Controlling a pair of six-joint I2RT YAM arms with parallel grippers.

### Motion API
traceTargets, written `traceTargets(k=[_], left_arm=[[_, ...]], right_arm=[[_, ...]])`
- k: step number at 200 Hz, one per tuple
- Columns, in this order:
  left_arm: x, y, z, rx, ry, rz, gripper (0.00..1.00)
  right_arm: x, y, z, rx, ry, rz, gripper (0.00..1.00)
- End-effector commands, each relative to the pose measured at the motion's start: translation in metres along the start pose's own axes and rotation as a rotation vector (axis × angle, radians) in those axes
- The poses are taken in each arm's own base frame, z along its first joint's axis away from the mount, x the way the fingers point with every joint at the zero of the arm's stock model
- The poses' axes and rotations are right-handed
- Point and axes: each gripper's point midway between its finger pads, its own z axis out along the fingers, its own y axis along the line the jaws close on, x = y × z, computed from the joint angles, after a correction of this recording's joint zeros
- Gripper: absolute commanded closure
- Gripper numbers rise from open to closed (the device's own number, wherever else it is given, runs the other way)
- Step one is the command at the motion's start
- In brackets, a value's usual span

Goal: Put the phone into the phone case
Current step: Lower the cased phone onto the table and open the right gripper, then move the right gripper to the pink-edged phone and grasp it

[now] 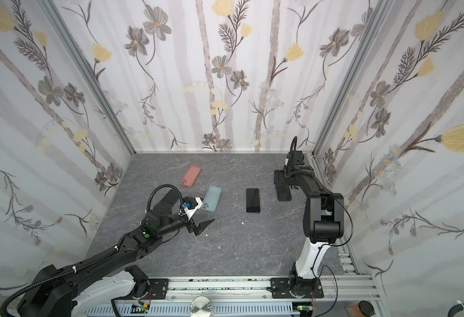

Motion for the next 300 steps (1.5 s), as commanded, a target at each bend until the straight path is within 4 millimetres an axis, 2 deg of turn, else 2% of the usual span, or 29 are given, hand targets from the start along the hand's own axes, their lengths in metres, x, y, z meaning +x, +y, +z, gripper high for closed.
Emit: traceTargets(k=[1,39,107,159,163,207,255,279,300], left_arm=[[-0.009,0.007,0.000,-0.036,-0.028,-0.004,0.00],[-0.009,0.011,0.000,-0.058,-0.019,-0.018,0.00],[-0.011,0.022,0.000,-0.112,-0.014,-0.044,0.00],[-0.012,0.033,0.004,-0.158,0.017,-0.104,0.00],[-0.011,0.033,0.005,-0.158,0.021,-0.109,0.00],[0.001,0.032,0.013,-0.137,0.098,-0.143,0.00],[0.004,0.033,0.017,-0.135,0.119,-0.170,0.00],[0.002,0.031,0.016,-0.124,0.114,-0.154,0.09],[0.001,0.033,0.015,-0.137,0.114,-0.145,0.09]], right_arm=[[-0.004,0.001,-0.007,0.016,-0.029,0.002,0.02],[0.003,0.014,-0.011,0.018,-0.047,-0.050,0.02],[-0.002,0.028,-0.037,0.015,-0.175,-0.073,0.03],[0.021,0.045,-0.044,0.006,-0.143,-0.012,0.07],[0.018,0.047,-0.054,-0.002,-0.170,-0.004,0.07],[0.034,0.077,-0.082,-0.080,-0.239,0.046,0.10],[0.063,0.099,-0.095,-0.144,-0.209,0.101,0.12],[0.069,0.105,-0.101,-0.154,-0.210,0.110,0.11],[0.070,0.108,-0.105,-0.151,-0.218,0.122,0.09]])
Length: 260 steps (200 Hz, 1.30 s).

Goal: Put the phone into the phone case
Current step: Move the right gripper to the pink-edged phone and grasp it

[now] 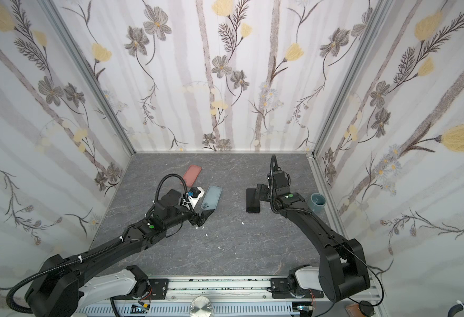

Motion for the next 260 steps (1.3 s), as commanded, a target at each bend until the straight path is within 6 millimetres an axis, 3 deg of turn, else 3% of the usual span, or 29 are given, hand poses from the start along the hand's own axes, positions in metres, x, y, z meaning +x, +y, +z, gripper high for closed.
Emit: traceTargets(k=[1,44,104,169,181,260], left_arm=[[-0.007,0.002,-0.002,-0.010,-0.018,0.016,0.09],[-0.009,0.016,-0.005,-0.097,-0.017,0.036,0.00],[-0.008,0.041,-0.015,-0.231,-0.028,0.030,0.00],[0.001,0.060,-0.012,-0.290,0.028,-0.034,0.00],[0.003,0.065,-0.012,-0.309,0.041,-0.034,0.00],[0.012,0.072,-0.011,-0.336,0.081,0.003,0.01]], right_arm=[[-0.004,0.000,-0.004,0.015,-0.025,0.047,0.09],[0.004,0.000,0.001,0.084,-0.005,0.035,0.03],[0.013,0.013,0.019,0.094,0.045,0.012,0.00],[0.032,0.038,0.053,0.046,0.152,-0.010,0.00],[0.044,0.040,0.065,0.047,0.196,-0.024,0.00],[0.078,0.043,0.100,0.050,0.317,-0.058,0.03]])
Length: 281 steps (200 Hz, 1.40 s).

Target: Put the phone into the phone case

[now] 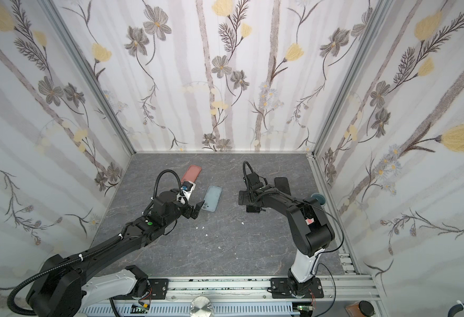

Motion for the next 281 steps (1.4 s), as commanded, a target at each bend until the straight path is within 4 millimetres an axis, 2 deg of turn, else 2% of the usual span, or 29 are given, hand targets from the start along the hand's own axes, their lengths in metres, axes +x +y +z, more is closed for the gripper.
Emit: traceTargets(k=[1,40,112,165,218,281], left_arm=[[-0.006,0.003,0.000,-0.012,-0.012,0.018,0.01],[-0.002,0.004,0.000,-0.019,-0.007,0.046,0.01],[-0.004,0.005,-0.002,-0.020,-0.013,0.056,0.02],[-0.004,0.004,-0.003,-0.014,-0.013,0.059,0.02],[-0.003,0.004,-0.003,-0.016,-0.004,0.072,0.03],[-0.003,0.001,-0.003,0.005,-0.006,0.070,0.05]], right_arm=[[0.001,0.003,0.005,-0.004,0.011,-0.010,0.03],[0.009,-0.008,0.014,0.056,0.043,-0.057,0.03],[0.006,-0.021,0.020,0.086,0.066,-0.049,0.01],[0.019,-0.019,0.030,0.059,0.128,-0.048,0.02],[0.034,-0.013,0.041,0.018,0.193,-0.061,0.13],[0.037,-0.007,0.040,-0.023,0.196,-0.067,0.22]])
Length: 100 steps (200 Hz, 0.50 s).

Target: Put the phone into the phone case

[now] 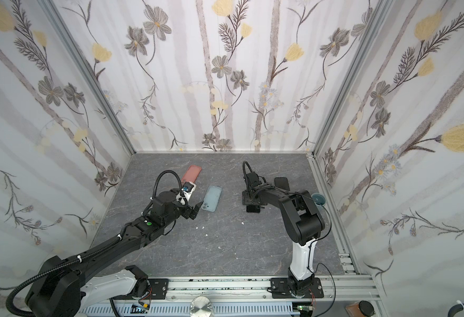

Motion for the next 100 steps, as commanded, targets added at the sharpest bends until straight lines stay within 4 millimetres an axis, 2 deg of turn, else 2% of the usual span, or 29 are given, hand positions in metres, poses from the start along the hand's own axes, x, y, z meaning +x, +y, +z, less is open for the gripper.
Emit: traceTargets(k=[1,51,100], left_arm=[[-0.003,-0.001,0.000,0.008,-0.009,0.006,0.05],[-0.004,0.000,-0.001,0.004,-0.006,-0.002,0.05],[-0.005,-0.002,0.003,0.018,0.022,-0.048,0.06]], right_arm=[[0.038,0.015,0.003,-0.107,0.148,0.005,0.22],[0.040,0.018,-0.005,-0.134,0.120,-0.001,0.29],[0.032,0.032,-0.024,-0.181,0.031,-0.067,0.37]])
